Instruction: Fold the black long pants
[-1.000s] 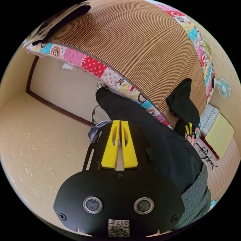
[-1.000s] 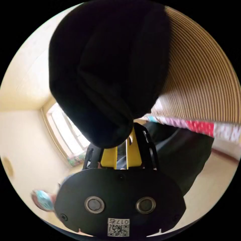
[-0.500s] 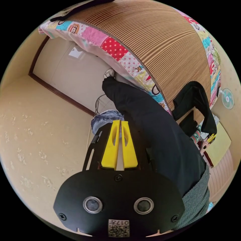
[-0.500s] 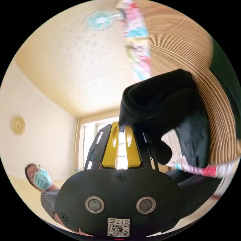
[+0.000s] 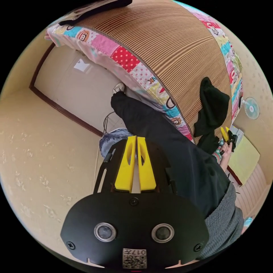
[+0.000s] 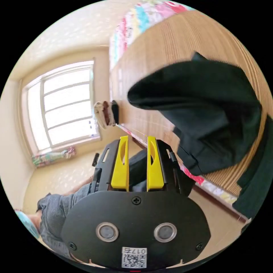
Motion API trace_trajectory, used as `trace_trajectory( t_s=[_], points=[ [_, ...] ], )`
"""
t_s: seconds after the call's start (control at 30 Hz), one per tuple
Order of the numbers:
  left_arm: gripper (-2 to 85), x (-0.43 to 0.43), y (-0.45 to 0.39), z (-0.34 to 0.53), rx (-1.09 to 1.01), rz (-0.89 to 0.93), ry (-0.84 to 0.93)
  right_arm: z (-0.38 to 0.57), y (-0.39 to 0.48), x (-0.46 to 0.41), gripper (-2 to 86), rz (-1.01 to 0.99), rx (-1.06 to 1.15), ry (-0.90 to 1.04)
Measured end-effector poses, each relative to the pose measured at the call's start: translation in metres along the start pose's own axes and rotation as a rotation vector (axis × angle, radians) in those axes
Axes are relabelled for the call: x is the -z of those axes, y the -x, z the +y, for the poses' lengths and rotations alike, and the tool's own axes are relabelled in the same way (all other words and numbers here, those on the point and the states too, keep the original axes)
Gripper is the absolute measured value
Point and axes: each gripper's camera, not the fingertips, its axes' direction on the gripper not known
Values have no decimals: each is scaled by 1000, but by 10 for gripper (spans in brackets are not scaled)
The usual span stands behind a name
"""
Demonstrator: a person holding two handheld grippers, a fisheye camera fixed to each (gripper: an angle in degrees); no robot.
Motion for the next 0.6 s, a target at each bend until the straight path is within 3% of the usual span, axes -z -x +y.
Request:
trace_trajectory(
  t_s=[0.13,0.23,0.33,0.47,0.6],
  points=[
    [-10,-35,13,13,54,-48,114,53,-96,-37,117,100,-299,-32],
    [-10,-54,21,26,77,-30,135,79,-119,-36,130,160,-371,-171],
    [-10,-62,22,29,69,-43,135,77,-119,-35,132,70,-324,-352],
    [-10,-68,12,19,20,-70,115,52,-126,-59,123,-15,-353,-445],
    [-9,-69,-20,9,-133,-76,43,44,-137,-89,73,-222,-471,-530]
  ],
)
